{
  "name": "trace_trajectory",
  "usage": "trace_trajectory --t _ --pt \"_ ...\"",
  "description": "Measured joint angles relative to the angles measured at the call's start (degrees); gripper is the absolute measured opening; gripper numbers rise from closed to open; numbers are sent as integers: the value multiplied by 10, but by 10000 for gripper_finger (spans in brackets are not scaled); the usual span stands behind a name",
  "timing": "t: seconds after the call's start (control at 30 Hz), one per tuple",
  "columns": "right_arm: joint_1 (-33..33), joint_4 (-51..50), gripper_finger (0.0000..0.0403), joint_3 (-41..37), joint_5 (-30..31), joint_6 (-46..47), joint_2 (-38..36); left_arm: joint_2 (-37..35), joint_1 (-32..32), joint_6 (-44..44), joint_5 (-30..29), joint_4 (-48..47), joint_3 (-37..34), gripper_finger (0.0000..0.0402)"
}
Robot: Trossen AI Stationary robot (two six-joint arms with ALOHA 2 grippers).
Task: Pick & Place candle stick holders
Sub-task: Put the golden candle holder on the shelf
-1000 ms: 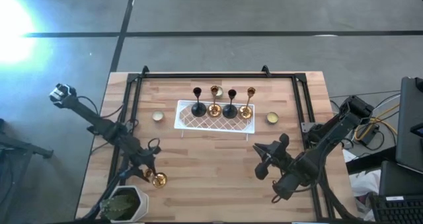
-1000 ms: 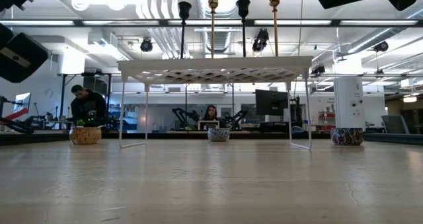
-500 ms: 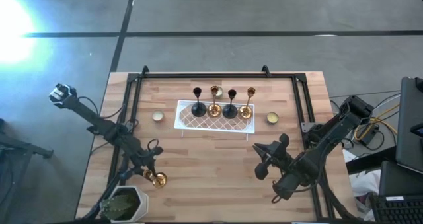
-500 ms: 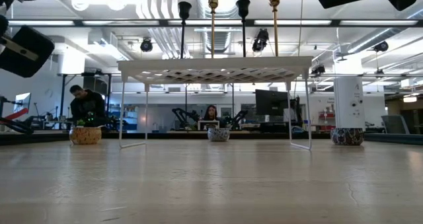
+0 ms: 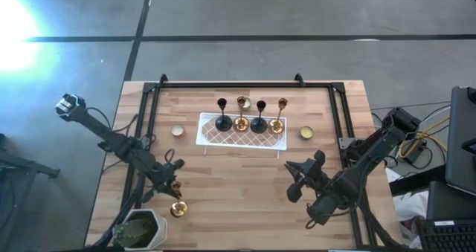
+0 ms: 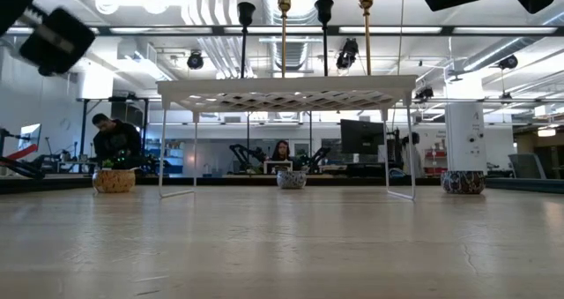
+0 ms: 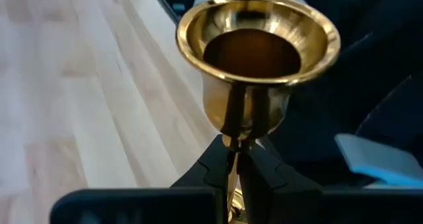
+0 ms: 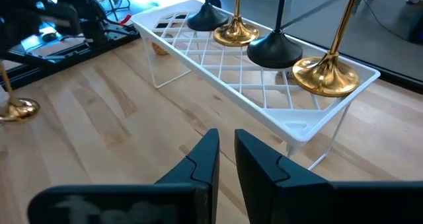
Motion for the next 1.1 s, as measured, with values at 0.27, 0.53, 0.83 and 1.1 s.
trace_trajectory --t 0.27,0.53,0.83,1.1 --pt "0 0 43 0 0 0 0 10 0 69 -215 -174 165 19" --pt "0 0 43 0 1 -4 0 59 46 205 -392 -222 302 19" --pt "0 0 43 0 0 -4 0 111 213 253 -333 -209 359 19" --pt "0 0 43 0 -7 -13 0 122 362 228 -210 -205 364 19"
